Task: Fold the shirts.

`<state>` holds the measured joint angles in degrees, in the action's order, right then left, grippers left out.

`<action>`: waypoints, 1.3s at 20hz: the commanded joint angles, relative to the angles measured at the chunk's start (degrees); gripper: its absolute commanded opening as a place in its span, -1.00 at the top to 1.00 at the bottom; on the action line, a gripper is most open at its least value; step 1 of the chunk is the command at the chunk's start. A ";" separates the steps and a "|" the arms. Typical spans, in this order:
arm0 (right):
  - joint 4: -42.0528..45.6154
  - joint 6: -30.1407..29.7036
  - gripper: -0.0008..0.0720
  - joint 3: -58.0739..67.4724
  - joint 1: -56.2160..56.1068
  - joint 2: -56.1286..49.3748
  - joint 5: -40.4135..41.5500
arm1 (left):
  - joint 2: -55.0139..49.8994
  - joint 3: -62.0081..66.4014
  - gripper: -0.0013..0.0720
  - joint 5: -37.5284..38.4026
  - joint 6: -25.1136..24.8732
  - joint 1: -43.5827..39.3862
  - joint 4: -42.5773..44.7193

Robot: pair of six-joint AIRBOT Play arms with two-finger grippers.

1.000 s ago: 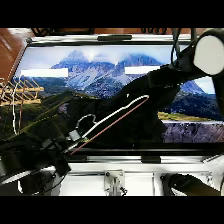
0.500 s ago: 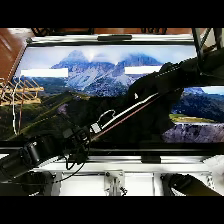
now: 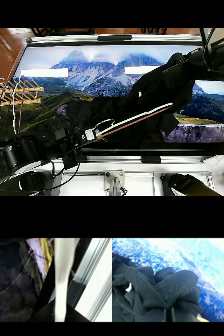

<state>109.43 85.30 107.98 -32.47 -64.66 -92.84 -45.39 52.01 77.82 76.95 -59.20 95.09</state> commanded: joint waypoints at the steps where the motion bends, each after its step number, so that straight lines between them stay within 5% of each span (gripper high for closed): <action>1: -2.54 -1.73 0.71 0.04 -0.02 0.02 2.16 | 0.42 0.09 0.84 -3.52 5.35 0.09 -0.11; 8: -10.10 -2.89 0.71 0.04 -0.02 0.02 2.91 | -10.19 0.11 0.84 0.17 13.38 0.98 1.03; 15: -6.32 -3.04 0.71 0.04 0.00 0.00 2.47 | 1.44 0.11 0.84 12.70 17.35 1.09 9.38; 19: -9.66 -2.78 0.71 0.04 -0.02 0.00 3.17 | 0.68 0.11 0.84 9.70 21.44 1.09 9.94; 26: -4.79 -2.60 0.71 0.04 0.00 0.00 4.57 | 0.59 2.73 0.84 2.84 16.85 0.96 8.22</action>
<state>101.16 82.65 107.98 -32.49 -64.66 -88.88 -44.93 53.04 82.28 95.26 -58.17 103.79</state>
